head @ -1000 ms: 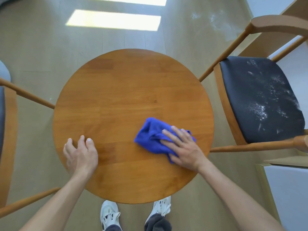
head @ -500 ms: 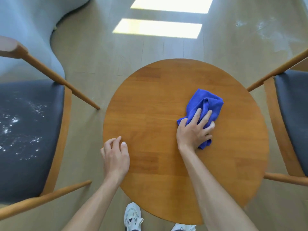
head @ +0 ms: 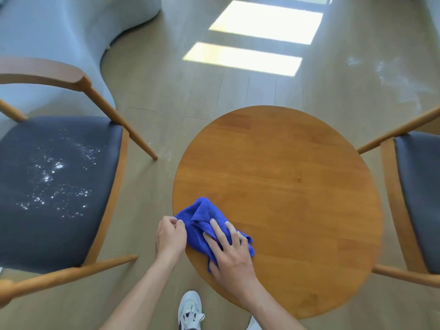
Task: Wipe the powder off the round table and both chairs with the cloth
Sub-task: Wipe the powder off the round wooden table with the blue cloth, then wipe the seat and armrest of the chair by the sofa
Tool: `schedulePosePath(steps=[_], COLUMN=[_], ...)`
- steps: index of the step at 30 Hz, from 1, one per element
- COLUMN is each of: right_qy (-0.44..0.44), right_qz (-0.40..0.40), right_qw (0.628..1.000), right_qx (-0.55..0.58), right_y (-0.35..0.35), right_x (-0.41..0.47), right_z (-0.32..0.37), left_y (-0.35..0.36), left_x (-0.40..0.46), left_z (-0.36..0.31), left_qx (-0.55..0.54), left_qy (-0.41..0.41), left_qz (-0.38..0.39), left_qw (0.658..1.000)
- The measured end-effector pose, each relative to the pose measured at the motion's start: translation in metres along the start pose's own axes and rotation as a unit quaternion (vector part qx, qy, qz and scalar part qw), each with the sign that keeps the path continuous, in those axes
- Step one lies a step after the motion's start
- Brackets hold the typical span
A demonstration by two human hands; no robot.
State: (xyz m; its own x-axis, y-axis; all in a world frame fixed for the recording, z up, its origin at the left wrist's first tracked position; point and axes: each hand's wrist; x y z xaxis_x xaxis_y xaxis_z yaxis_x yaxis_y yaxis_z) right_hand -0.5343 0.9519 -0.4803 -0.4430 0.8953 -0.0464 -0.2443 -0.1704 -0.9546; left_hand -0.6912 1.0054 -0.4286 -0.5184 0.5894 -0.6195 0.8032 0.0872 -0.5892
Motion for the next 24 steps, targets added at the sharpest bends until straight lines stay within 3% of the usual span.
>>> schedulePosePath(steps=[11, 13, 18, 21, 24], right_qy=[0.044, 0.106, 0.286, 0.295, 0.269], right_qz=[0.067, 0.076, 0.069, 0.056, 0.005], right_qw=[0.990, 0.971, 0.870, 0.854, 0.861], right_qx=[0.114, 0.200, 0.396, 0.425, 0.432], right_y=[-0.038, -0.058, -0.115, -0.154, -0.206], right_x=[-0.043, -0.035, -0.007, -0.001, 0.000], right_z=[-0.032, -0.028, -0.018, -0.017, -0.016], left_y=[0.030, 0.025, -0.002, -0.024, -0.057], left_x=[-0.030, -0.037, -0.076, -0.101, -0.125], left_z=[-0.010, -0.020, -0.054, -0.081, -0.117], left_qx=[0.119, 0.091, 0.063, 0.054, 0.058], left_qy=[0.077, 0.099, 0.176, 0.219, 0.269], left_qz=[0.156, 0.174, 0.241, 0.262, 0.274], left_qw=[0.977, 0.976, 0.952, 0.938, 0.921])
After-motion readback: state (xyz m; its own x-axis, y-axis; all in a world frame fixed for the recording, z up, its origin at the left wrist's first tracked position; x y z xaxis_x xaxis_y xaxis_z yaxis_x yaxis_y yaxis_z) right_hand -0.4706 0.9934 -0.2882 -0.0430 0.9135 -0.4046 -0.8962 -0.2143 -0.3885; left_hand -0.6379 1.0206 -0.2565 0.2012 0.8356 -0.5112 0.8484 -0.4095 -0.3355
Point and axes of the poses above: each hand's wrist, its own x-axis towards the middle knuckle, its own y-axis out of the palm, z = x × y, and after that the axes turned 1 degree about z, right-handed
